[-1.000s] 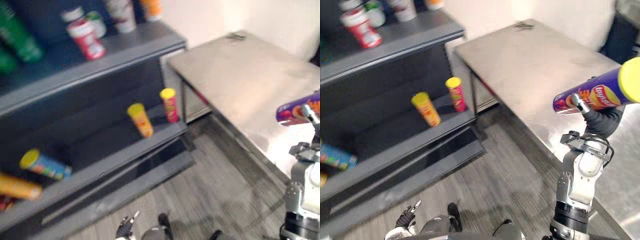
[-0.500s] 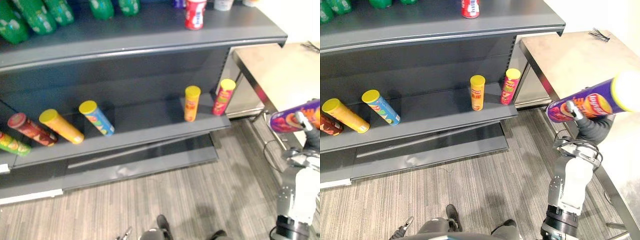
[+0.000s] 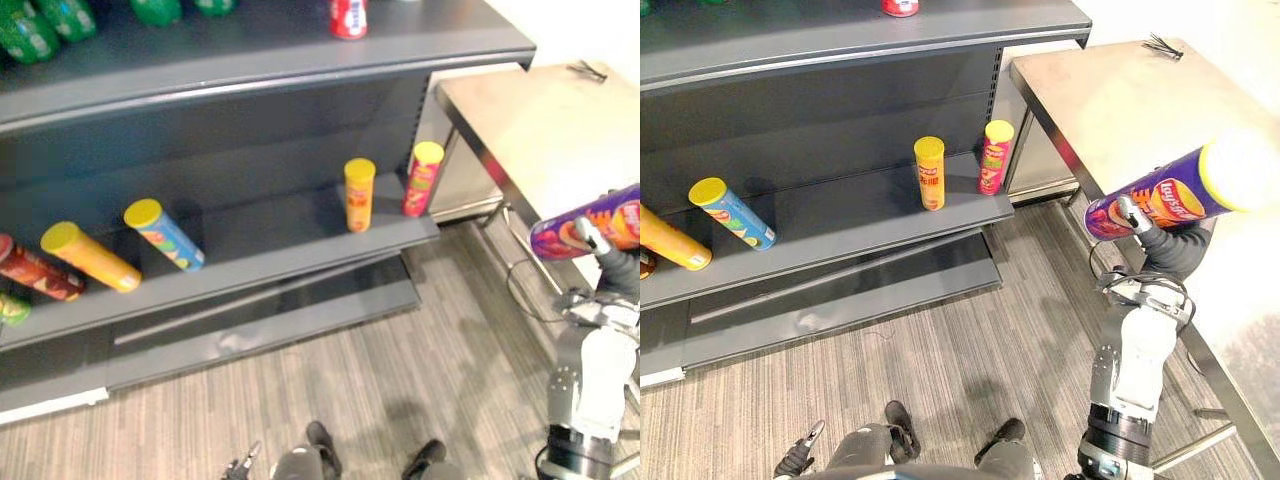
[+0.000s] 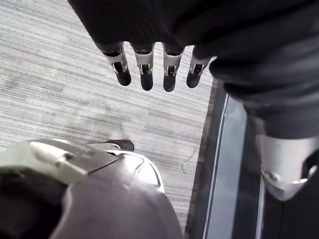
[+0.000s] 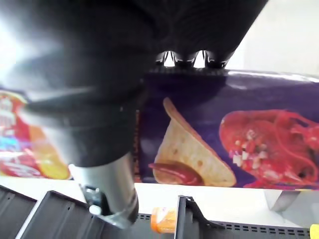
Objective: Put the gum and the chips on the shelf.
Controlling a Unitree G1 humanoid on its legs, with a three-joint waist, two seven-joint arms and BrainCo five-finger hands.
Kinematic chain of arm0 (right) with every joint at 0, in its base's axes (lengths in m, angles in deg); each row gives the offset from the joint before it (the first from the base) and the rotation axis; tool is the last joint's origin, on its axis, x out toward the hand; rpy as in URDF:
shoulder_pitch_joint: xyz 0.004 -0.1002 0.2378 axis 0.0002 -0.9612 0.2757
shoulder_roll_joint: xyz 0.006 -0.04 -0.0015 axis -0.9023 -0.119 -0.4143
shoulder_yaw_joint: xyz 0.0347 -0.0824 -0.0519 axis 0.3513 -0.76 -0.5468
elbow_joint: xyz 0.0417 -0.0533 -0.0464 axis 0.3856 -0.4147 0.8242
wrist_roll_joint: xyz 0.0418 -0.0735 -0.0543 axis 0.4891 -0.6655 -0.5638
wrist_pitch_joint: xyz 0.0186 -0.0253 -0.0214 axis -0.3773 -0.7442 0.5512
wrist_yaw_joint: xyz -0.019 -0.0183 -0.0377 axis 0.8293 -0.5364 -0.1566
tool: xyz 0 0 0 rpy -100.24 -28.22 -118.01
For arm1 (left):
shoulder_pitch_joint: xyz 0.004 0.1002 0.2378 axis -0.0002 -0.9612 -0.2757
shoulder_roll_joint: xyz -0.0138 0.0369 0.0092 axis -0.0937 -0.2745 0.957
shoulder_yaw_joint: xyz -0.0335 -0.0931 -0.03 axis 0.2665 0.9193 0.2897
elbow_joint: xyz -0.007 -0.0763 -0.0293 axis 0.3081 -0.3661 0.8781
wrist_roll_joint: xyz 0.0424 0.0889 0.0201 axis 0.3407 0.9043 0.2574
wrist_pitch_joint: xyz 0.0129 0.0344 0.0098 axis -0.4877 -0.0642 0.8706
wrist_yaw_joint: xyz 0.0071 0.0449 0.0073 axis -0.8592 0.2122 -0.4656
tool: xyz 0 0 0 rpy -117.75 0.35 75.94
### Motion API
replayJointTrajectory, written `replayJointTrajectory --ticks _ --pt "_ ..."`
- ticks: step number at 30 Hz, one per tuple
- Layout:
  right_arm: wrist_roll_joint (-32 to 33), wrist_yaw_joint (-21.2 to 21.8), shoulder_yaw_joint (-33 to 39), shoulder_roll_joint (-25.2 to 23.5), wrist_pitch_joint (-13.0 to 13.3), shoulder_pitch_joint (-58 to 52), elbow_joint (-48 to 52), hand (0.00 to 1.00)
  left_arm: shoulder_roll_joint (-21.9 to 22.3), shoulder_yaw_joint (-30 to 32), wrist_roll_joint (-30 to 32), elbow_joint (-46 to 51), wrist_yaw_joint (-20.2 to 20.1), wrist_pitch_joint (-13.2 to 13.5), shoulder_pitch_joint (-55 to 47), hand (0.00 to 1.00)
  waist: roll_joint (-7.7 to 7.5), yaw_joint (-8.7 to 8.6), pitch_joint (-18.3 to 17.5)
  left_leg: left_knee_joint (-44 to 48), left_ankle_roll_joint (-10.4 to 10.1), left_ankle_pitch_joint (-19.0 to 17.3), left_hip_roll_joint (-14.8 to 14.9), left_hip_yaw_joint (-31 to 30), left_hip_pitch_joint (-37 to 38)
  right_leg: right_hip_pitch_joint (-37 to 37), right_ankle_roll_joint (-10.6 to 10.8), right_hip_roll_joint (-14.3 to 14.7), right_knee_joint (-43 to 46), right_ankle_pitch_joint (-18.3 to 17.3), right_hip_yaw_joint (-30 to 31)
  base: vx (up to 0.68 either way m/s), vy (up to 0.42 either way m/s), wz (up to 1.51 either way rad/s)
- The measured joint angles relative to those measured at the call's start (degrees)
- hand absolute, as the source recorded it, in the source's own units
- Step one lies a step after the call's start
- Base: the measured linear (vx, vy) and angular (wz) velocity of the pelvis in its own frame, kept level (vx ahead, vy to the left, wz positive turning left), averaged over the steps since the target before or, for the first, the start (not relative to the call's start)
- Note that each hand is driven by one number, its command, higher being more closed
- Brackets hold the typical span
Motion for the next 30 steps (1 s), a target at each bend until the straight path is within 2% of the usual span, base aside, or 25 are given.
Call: replayJointTrajectory --ticks 4,6,7,8,9,10,11,13,18,19,21,22,24,26,28,30 --pt "0.0 1.5 -5.7 0.0 0.0 0.0 -2.0 1.0 0.1 -0.1 -0.6 1.8 0.0 0.6 0.4 0.0 -0.12 1.18 0.9 7.6 0.4 -2.9 3.2 -2.1 -4.5 -0.1 0.0 1.9 -0.3 0.0 -1.4 -0.01 0.005 0.12" --pt "-0.2 2.1 -8.0 -0.1 -0.4 0.0 -2.7 1.0 0.1 -0.1 -0.9 2.0 0.0 0.6 0.9 0.0 -0.3 2.04 1.0 8.6 0.4 -3.8 3.2 -3.6 -6.1 0.1 0.4 1.7 -0.4 0.5 -1.9 -0.04 0.066 0.4" --pt "-0.2 2.4 -9.8 -0.1 -0.7 0.0 -2.8 1.0 0.2 -0.1 -0.9 1.9 0.1 0.6 1.0 0.0 -0.27 2.56 1.0 8.4 1.2 -4.3 2.5 -4.7 -6.6 0.2 0.4 1.2 0.2 1.2 -1.6 -0.03 0.138 0.55" --pt "-0.3 3.2 -11.5 -0.3 -1.2 -0.1 -3.2 1.0 0.1 -0.2 -0.9 1.8 0.2 0.6 0.8 0.0 -0.2 2.99 1.1 6.7 1.2 -4.0 1.5 -6.1 -5.9 -0.1 -0.8 0.2 2.7 2.3 0.7 -0.01 0.166 0.64" --pt "-0.3 3.5 -12.1 -0.4 -1.3 -0.3 -3.4 1.0 0.1 -0.6 -0.9 1.8 0.3 0.6 0.5 0.0 -0.16 2.87 1.0 5.3 1.5 -3.5 0.5 -7.3 -4.8 -0.9 -1.8 -0.9 5.7 2.7 3.6 0.07 0.202 0.7" --pt "-0.3 4.3 -13.1 -0.6 -1.4 -0.8 -3.8 1.0 0.0 -2.2 -0.8 1.9 0.6 0.8 0.0 0.0 0.31 2.7 1.2 2.6 2.2 -1.9 -0.5 -9.6 -3.2 -4.5 -4.4 -0.8 11.8 0.4 14.5 0.12 0.162 0.94" --pt "-0.3 5.3 -13.5 -1.2 -1.4 -1.2 -3.9 1.0 -1.1 -3.4 -0.4 1.9 1.3 0.8 0.0 0.0 0.49 2.56 1.2 0.0 2.6 -0.8 -1.3 -12.6 -2.3 -6.4 -2.6 3.7 12.6 -3.9 26.6 0.15 0.131 0.97" --pt "-0.3 5.9 -13.8 -1.9 -1.4 -1.5 -3.9 1.0 -1.7 -3.4 0.1 1.4 1.9 1.2 0.1 0.0 -0.12 2.49 1.1 -3.7 3.2 0.8 -3.2 -15.7 -0.3 -8.1 -1.6 7.5 10.8 -6.3 35.9 0.17 0.029 1.06" --pt "-0.3 5.6 -13.8 -2.3 -1.1 -3.6 -3.4 1.0 -2.4 -3.5 0.2 0.6 2.5 1.3 0.2 0.0 -0.78 0.3 1.3 -4.9 2.6 1.1 -7.7 -24.4 3.9 -11.2 -1.4 10.7 7.4 -6.1 44.4 0.21 -0.036 1.22" --pt "-0.2 5.6 -13.8 -2.4 -1.1 -4.9 -2.6 1.0 -2.8 -3.5 0.2 -0.6 2.5 1.4 0.6 0.0 -1.22 -0.13 1.2 -4.2 2.1 0.8 -8.8 -26.6 4.5 -11.5 -0.2 10.7 6.4 -5.1 46.4 0.21 -0.096 1.02" --pt "-0.2 5.6 -13.8 -3.3 -1.1 -6.3 -1.0 1.0 -3.2 -3.1 0.2 -2.0 2.6 1.3 0.4 0.0 -2.07 -0.25 0.7 -2.9 0.4 -0.4 -9.4 -26.6 4.8 -11.1 1.2 10.2 4.0 -1.7 46.9 0.26 -0.154 0.69" --pt "-0.1 5.6 -14.1 -3.6 -1.1 -5.9 -0.9 1.0 -2.7 -1.9 0.1 -2.7 2.7 1.3 0.3 0.0 -1.2 -0.09 0.7 -2.3 -0.4 -0.9 -7.8 -26.3 4.8 -9.6 1.3 11.5 2.0 -1.8 46.9 0.24 -0.181 0.16" --pt "-0.1 5.6 -14.4 -3.6 -1.1 -6.6 0.3 1.0 -1.1 0.0 0.1 -3.3 2.7 1.3 0.1 0.0 -0.58 -0.19 0.5 -2.4 -2.2 -2.1 -5.3 -26.2 4.8 -7.6 1.2 13.8 -2.5 -1.8 46.2 0.23 -0.236 -0.12" --pt "-0.1 5.6 -14.4 -3.6 -1.0 -8.3 0.8 1.0 -0.4 0.5 0.1 -3.6 2.6 1.2 0.2 0.0 -0.2 -0.46 0.1 -3.7 -3.1 -1.9 -3.5 -26.2 5.0 -6.6 0.3 15.5 -4.7 -1.2 45.4 0.16 -0.212 -0.06" --pt "0.2 5.5 -14.5 -3.8 -0.9 -10.5 0.8 1.0 -0.1 0.5 0.3 -3.7 2.5 1.2 0.5 0.0 0.27 -0.71 -0.3 -6.2 -4.1 -1.1 -2.6 -26.0 5.9 -6.3 0.0 16.3 -5.8 -1.1 44.6 0.09 -0.135 0.06" --pt "0.2 5.5 -15.3 -3.9 -0.9 -12.4 0.8 1.0 0.2 0.4 0.4 -3.6 2.5 1.2 0.6 0.0 1.13 -1.8 -0.8 -8.6 -4.5 -0.2 -1.7 -23.7 6.0 -6.1 0.0 16.4 -6.5 -1.1 43.6 0.05 -0.076 0.21"
